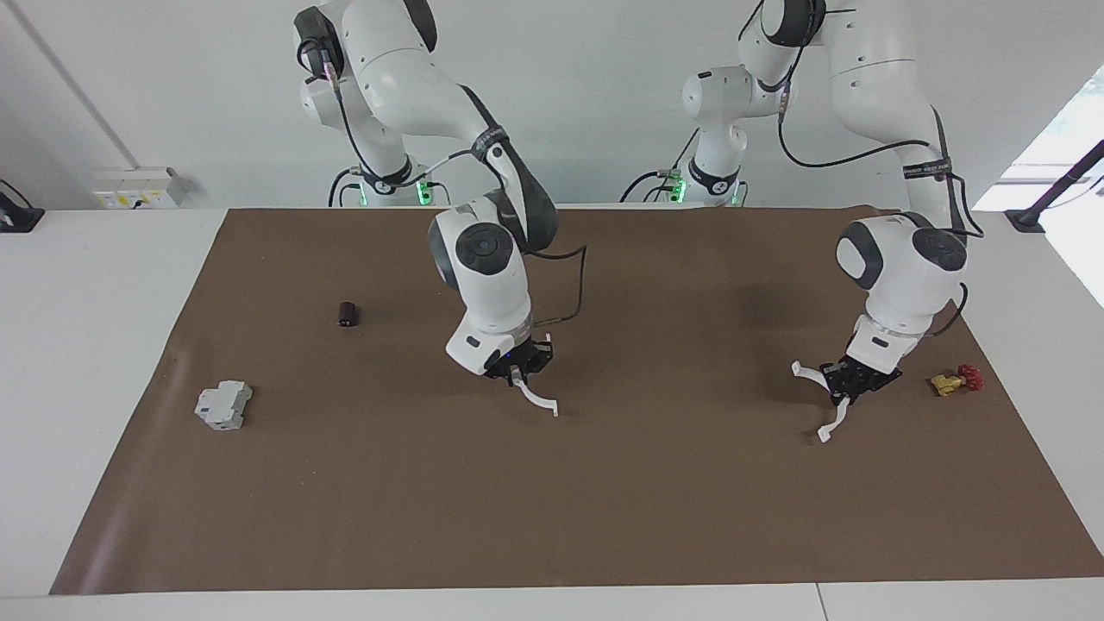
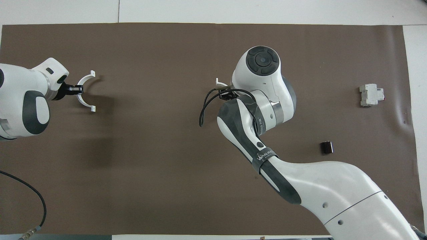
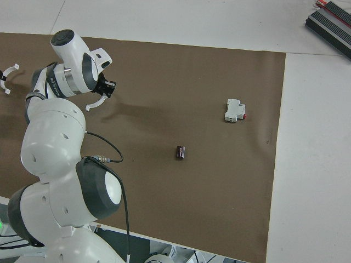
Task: Assemble drain pipe with both arms
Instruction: 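Carry both clamp halves toward each other at the table center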
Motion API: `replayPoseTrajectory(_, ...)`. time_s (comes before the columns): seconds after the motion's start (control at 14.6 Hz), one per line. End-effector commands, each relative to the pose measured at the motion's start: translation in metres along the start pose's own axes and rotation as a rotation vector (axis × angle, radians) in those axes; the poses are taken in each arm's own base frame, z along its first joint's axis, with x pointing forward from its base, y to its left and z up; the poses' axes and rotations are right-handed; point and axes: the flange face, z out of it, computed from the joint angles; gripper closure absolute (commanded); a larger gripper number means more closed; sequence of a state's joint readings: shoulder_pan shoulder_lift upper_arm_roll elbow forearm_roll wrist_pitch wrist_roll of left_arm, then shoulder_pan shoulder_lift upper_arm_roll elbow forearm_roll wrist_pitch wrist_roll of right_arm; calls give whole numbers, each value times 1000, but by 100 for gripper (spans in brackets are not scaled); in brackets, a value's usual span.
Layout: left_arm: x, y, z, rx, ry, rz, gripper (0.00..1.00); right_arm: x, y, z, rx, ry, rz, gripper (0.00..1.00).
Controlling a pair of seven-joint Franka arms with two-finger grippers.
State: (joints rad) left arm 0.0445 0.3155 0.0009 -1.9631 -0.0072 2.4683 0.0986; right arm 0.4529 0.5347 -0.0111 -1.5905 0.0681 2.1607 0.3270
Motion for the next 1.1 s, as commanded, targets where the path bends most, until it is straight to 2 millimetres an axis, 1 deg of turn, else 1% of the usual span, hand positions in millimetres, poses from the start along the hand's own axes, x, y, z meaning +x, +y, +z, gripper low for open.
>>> replayPoseTrajectory(0.0,-7,0,-35,8,-22,13,100,-16,16,11,-20,24,-43,95)
replayPoseTrajectory(0.14,-3,6,-50,6,-43,18,100,-18,15,12,-20,26,-60,95)
replayPoseTrajectory(0.21,2,9,-58,7,-49,26,100,-21,14,17,-19,27,-67,94)
replayPoseTrajectory(0.27,6,22,-63,16,-65,57,100,-26,9,18,-18,32,-85,92)
replayPoseTrajectory(0.34,10,38,-68,47,-75,94,100,-28,10,21,-16,35,-104,88)
replayPoseTrajectory(0.41,12,55,-70,82,-73,100,100,-28,9,22,-17,38,-112,87)
replayPoseTrajectory(0.48,11,75,-70,103,-68,78,100,-28,9,22,-16,39,-120,87)
replayPoseTrajectory(0.55,10,95,-70,102,-64,42,100,-29,9,22,-14,43,-130,81)
replayPoseTrajectory(0.62,8,115,-70,98,-63,39,100,-31,11,27,-13,48,-129,80)
replayPoseTrajectory(0.69,5,142,-70,93,-62,65,100,-35,11,30,-9,59,-128,79)
replayPoseTrajectory(0.75,0,172,-68,90,-61,75,100,-36,12,32,-8,59,-128,73)
replayPoseTrajectory(0.82,-4,198,-70,85,-54,58,100,-36,12,31,-8,62,-128,57)
replayPoseTrajectory(0.89,-7,220,-71,82,-46,39,100,-34,12,30,-6,65,-126,29)
replayPoseTrajectory(0.96,-8,239,-72,78,-40,37,100,-31,15,27,-5,70,-120,6)
replayPoseTrajectory(1.03,-9,259,-70,77,-46,46,100,-25,19,21,-4,73,-111,0)
